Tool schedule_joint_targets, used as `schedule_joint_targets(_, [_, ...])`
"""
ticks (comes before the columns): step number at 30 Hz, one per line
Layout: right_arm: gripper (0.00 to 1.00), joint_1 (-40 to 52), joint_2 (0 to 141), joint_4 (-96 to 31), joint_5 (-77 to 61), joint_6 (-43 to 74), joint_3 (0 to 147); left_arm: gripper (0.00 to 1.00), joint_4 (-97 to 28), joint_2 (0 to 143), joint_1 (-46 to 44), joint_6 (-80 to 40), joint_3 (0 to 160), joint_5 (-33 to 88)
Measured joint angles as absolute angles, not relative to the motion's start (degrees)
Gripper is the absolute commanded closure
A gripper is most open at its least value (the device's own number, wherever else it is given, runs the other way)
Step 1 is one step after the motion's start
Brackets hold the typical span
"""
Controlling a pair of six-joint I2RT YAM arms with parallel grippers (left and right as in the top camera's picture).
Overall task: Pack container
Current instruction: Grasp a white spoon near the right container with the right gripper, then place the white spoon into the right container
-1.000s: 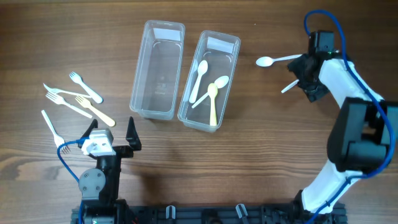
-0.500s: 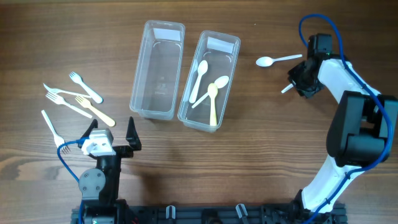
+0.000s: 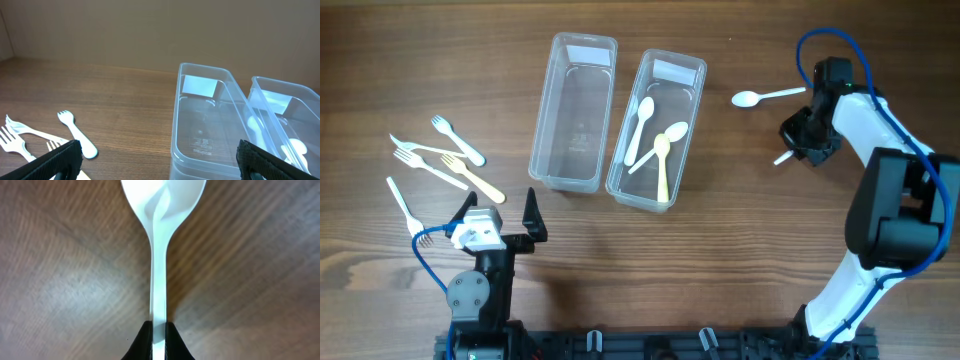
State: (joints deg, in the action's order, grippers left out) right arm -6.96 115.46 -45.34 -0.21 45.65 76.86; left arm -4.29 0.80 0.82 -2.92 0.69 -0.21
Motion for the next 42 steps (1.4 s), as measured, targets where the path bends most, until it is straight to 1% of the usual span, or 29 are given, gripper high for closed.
schedule_joint_targets(3, [0.96,-6.96,111.53,-48.49,-0.21,43.31,76.16,0.0,-4.29,0.8,0.82,-2.92,0.69,-0.19])
schedule_joint_targets(8, [0.96,-6.15,93.32,-49.93,-0.16,38.57,76.14,0.0,-4.29,0.8,0.82,-2.92,0.69,-0.21])
schedule_joint_targets(10, [0.96,-3.11,85.54,-50.35,-0.01,36.49,76.16,0.0,-4.29,0.8,0.82,-2.92,0.69,-0.21])
schedule_joint_targets(13, [0.96,5.96,79.83,-50.28,-1.13,34.59,76.16,0.0,-4.29,0.8,0.82,-2.92,0.69,-0.21])
schedule_joint_targets(16, [0.96,16.1,79.35,-49.63,-2.79,35.42,76.16,0.0,-4.29,0.8,0.82,-2.92,0.69,-0.19])
schedule_joint_targets(19, [0.96,24.49,82.08,-44.03,-3.07,38.3,76.16,0.0,-4.29,0.8,0.82,-2.92,0.69,-0.21])
schedule_joint_targets(22, [0.96,30.39,87.33,-40.4,-3.25,40.51,76.16,0.0,-4.29,0.8,0.82,-2.92,0.69,-0.21])
schedule_joint_targets(25, [0.96,34.09,92.16,-37.69,-3.4,42.22,76.16,0.0,-4.32,0.8,0.82,-2.92,0.69,-0.21])
schedule_joint_targets(26, [0.85,35.07,93.47,-37.19,-3.44,42.41,76.16,0.0,-4.29,0.8,0.82,-2.92,0.69,-0.21])
schedule_joint_targets(27, [0.47,35.59,94.13,-36.8,-3.46,42.7,76.16,0.0,-4.29,0.8,0.82,-2.92,0.69,-0.19])
schedule_joint_targets(28, [0.25,36.14,95.15,-36.64,-3.46,43.22,76.16,0.0,-4.29,0.8,0.82,-2.92,0.69,-0.21])
schedule_joint_targets(30, [0.2,36.12,95.35,-35.68,-3.44,43.83,76.16,0.0,-4.29,0.8,0.82,-2.92,0.69,-0.19])
schedule_joint_targets(31, [0.19,36.07,95.35,-35.07,-3.46,43.88,76.16,0.0,-4.29,0.8,0.82,-2.92,0.69,-0.19])
schedule_joint_targets(34, [0.18,36.03,95.35,-34.59,-3.44,42.72,76.16,0.0,-4.29,0.8,0.82,-2.92,0.69,-0.21])
schedule_joint_targets(38, [0.16,34.74,94.78,-34.61,-3.33,37.34,76.16,0.0,-4.29,0.8,0.82,-2.92,0.69,-0.21])
schedule_joint_targets(39, [0.1,34.22,93.86,-34.61,-2.63,36.58,76.16,0.0,-4.29,0.8,0.82,-2.92,0.69,-0.21])
schedule_joint_targets(41, [0.01,32.77,89.34,-35.09,1.8,33.26,76.16,0.0,-4.29,0.8,0.82,-2.92,0.69,-0.19])
schedule_joint_targets(42, [0.01,32.03,86.41,-35.81,4.84,30.17,76.16,0.0,-4.29,0.8,0.82,-2.92,0.69,-0.19])
